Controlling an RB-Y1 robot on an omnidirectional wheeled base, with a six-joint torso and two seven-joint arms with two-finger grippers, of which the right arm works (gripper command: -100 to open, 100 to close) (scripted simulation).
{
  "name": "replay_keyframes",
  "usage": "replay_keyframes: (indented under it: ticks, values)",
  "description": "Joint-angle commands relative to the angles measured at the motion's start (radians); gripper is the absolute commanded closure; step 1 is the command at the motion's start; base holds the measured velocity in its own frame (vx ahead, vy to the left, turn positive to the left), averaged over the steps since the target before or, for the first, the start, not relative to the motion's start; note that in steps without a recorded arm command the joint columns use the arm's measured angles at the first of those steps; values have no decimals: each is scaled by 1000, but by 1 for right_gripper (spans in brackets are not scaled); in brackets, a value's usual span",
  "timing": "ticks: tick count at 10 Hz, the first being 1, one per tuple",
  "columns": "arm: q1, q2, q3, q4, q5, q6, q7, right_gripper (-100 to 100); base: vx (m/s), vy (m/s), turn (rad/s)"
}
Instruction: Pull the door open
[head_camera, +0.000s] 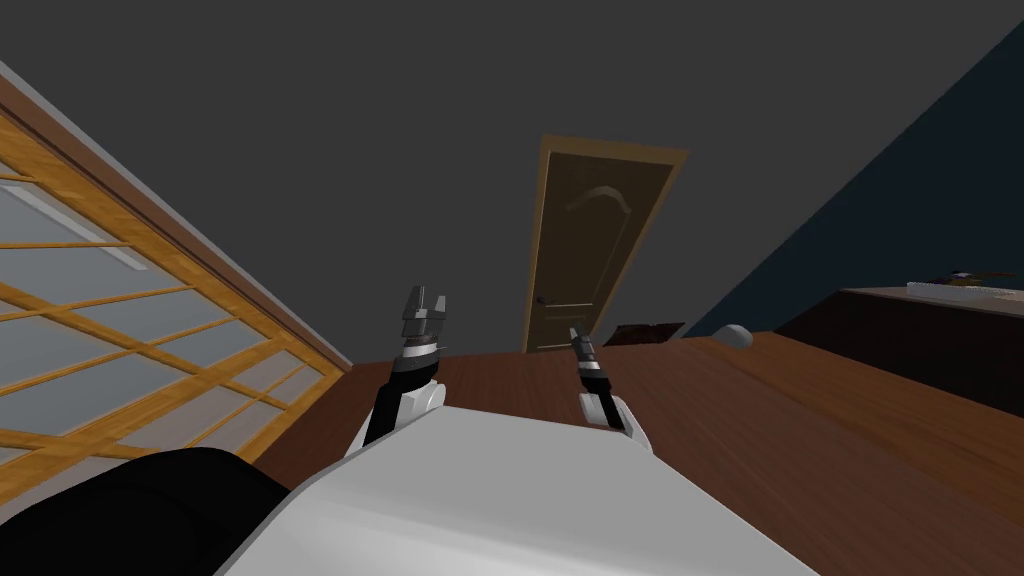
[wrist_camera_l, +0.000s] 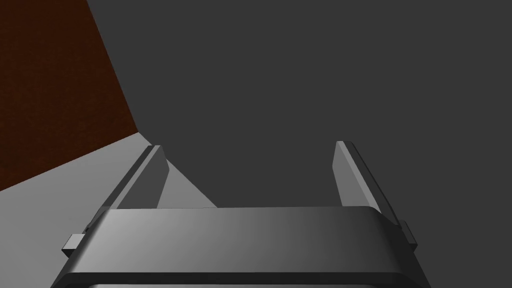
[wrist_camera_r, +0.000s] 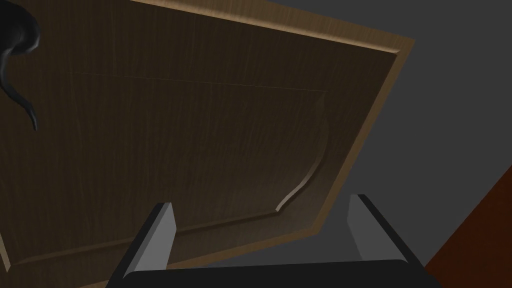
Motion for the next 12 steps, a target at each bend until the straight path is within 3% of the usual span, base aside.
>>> replay_keyframes:
  ticks: [1,2,3,5,6,8,9,11,12]
  values:
    - [-9,-4,-1,30,3,-4,-8,-100,62,-2,8]
    - [-26,-10,-2,68,8,-8,-18,-100,56,6,9]
    - [-26,-10,-2,68,8,-8,-18,-100,41,0,3]
    - [-61,-20,-4,131,19,-15,-39,-100,70,-10,12]
    - [-61,-20,-4,144,19,-15,-39,-100,65,-4,9]
    - [-96,-30,-6,205,30,-22,-59,-100,56,-4,10]
    - [-96,-30,-6,220,30,-22,-59,-100,61,-7,6]
    - [-129,-40,-9,284,40,-29,-79,-100,77,-11,11]
    - [-129,-40,-9,294,40,-29,-79,-100,60,-4,9]
